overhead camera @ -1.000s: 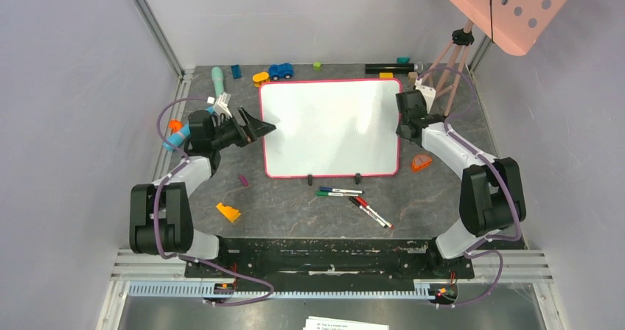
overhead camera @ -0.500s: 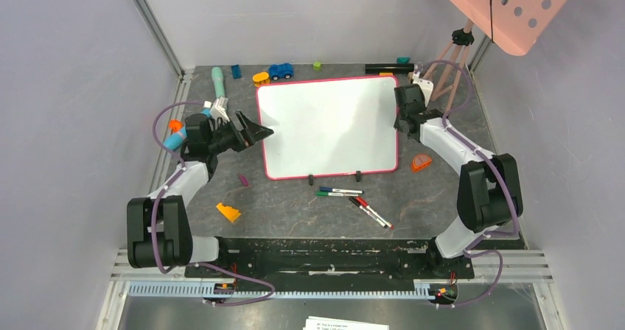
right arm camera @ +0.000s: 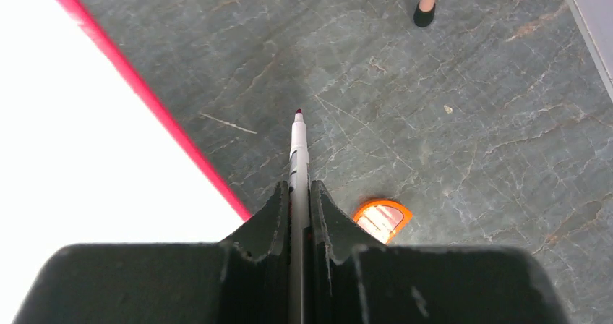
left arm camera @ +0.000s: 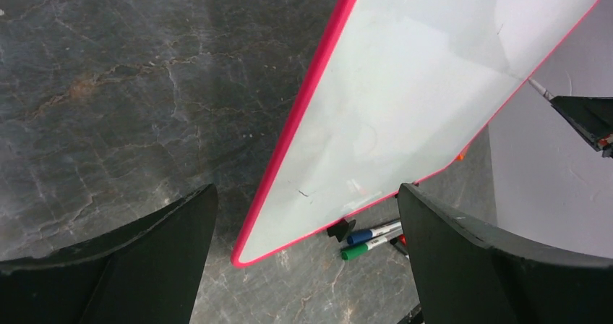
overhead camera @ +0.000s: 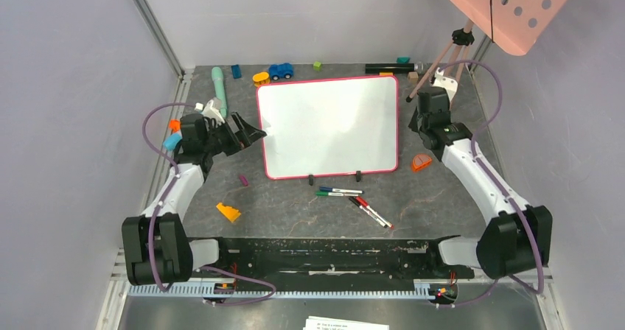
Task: Write a sentence on the whiteboard
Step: Adjust the whiteboard at the center of the board, then hold the whiteboard on the whiteboard stand.
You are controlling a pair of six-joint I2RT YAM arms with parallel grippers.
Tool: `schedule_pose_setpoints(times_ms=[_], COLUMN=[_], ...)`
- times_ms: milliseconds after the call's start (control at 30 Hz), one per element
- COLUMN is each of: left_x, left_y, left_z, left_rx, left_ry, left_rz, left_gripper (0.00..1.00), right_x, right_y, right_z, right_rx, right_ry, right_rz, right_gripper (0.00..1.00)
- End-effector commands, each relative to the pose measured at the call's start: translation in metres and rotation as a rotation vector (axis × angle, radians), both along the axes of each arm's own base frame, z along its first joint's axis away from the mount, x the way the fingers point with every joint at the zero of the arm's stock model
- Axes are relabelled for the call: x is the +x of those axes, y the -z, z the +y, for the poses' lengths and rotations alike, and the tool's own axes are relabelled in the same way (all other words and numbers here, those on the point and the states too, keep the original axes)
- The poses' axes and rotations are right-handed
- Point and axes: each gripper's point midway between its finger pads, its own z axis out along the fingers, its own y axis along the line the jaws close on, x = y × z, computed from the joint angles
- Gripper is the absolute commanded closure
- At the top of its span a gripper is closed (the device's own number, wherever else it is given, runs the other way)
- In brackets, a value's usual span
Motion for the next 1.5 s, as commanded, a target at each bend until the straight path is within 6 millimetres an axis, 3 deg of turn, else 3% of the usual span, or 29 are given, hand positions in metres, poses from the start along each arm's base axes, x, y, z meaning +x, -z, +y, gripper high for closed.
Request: schedule_pose_setpoints(times_ms=[0, 100, 300, 533, 700, 900, 1133, 1467], left_x=[-0.005, -0.013, -0.018, -0.008, -0.001, 0.0, 0.009, 0.018], left_y=[-0.021, -0.032, -0.029, -0.044, -0.044, -0.061, -0.037, -0.018], left_z=[0.008, -0.001, -0.006, -0.008, -0.018, -0.029, -0.007, -0.012], left_rx=[0.054, 0.017, -0.007, -0.012, -0.089, -0.152, -0.014, -0.095], left_ry=[-0.019, 0.03, 0.061, 0.08, 0.139, 0.235, 0.208, 0.218], left_rz=[-0.074, -0.094, -0.066, -0.091, -0.062, -0.148, -0.124, -0.139], left_gripper=[0.0, 0.0, 0.0, 0.0, 0.0, 0.0, 0.0, 0.0], right_x=[-0.012, -0.023, -0.034, -0.038, -0.037, -0.03, -0.007, 0.013], right_y=[-0.026, -0.039, -0.064, -0.09, -0.103, -0.121, -0.137, -0.145], right_z=[0.008, 0.013, 0.028, 0.05, 0.058, 0.069, 0.077, 0.101], right_rx=[0.023, 0.042, 0.004, -0.047, -0.053, -0.024, -0.035, -0.009], right_ry=[-0.076, -0.123, -0.213, -0.308, -0.355, -0.389, -0.393, -0.473], right_rz=[-0.075, -0.095, -0.156, -0.234, -0.257, -0.284, -0.304, -0.323], right_gripper=[1.0, 1.0, 1.0, 1.0, 1.0, 1.0, 1.0, 1.0])
